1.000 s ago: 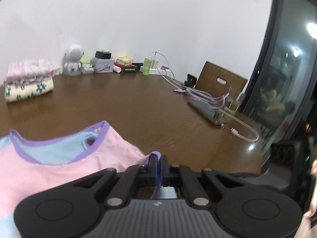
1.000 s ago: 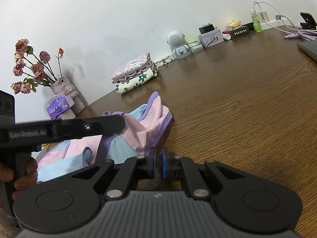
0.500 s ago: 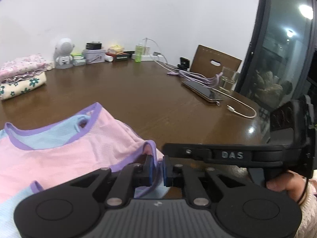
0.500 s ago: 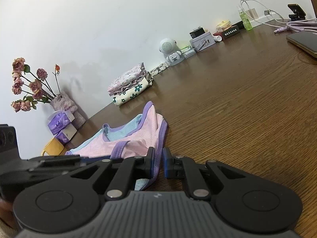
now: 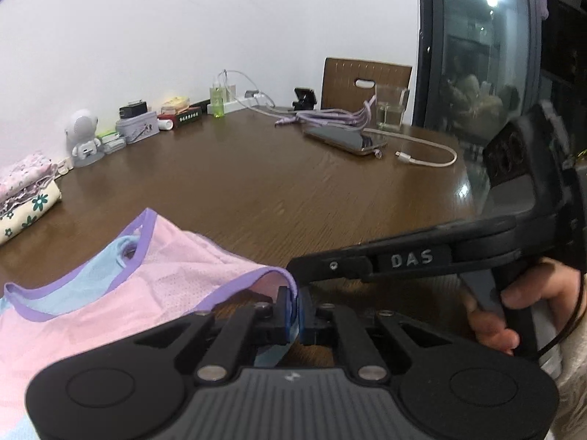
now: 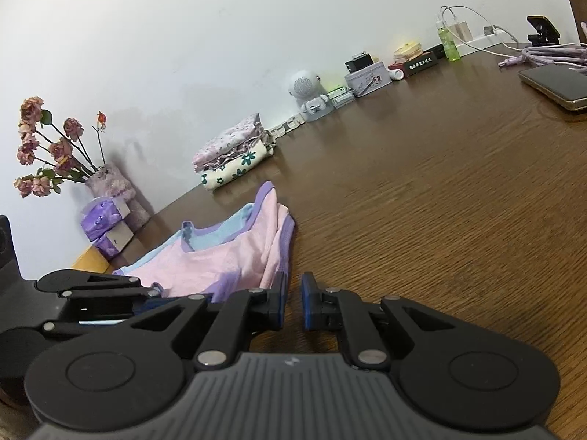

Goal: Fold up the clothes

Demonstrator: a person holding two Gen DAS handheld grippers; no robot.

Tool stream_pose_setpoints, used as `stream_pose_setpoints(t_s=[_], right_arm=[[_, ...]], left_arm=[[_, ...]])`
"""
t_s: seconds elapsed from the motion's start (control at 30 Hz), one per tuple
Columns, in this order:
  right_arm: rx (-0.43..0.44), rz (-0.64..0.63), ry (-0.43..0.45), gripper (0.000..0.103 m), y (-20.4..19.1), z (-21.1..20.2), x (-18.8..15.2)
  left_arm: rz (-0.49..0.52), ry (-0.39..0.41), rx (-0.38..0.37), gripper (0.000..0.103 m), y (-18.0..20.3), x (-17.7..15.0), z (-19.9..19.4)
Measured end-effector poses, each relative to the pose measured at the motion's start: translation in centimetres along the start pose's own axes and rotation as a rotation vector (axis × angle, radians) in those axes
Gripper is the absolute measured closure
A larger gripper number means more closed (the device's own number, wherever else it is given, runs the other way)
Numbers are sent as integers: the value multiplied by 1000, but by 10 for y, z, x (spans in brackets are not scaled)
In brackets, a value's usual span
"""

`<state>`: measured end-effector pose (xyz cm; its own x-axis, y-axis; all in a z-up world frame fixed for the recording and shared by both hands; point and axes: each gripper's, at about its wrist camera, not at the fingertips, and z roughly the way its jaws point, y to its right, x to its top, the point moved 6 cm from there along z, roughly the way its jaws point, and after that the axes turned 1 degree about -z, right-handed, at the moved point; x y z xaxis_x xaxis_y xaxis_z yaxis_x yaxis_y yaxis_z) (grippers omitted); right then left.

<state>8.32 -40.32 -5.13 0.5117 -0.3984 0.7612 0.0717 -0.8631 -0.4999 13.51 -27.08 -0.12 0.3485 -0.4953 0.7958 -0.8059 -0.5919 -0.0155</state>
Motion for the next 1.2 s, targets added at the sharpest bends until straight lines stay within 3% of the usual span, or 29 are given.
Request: stream_pose_setpoints(t_s=[0.33,0.4,0.47,0.67,0.8,1.1,1.2], right_arm=[[10,-1,-7,93,0,2,-2],[12,2,-9,93,1,2,-1],[16,4,-10,93,1,2,-2],[23,2,-8,93,1,1,-3],[18,-21,-2,86,-2,0,-3],[10,-98,5,85,-15,-13,-8],[11,-118,6,85,-18,-15,-6]], left_arm=[[19,-21,-13,92,4,-5,8],[7,-18,-14,86,3,-4,6],[-18,-12,-12,69,-1,-3,2],[-62,2,4,51,-15,-6,-22],[-46,2,38,50,-19,-11,-34],[-13,1,45,51,-21,-17,-36],[11,-1,24,61,-17,-14,-28]])
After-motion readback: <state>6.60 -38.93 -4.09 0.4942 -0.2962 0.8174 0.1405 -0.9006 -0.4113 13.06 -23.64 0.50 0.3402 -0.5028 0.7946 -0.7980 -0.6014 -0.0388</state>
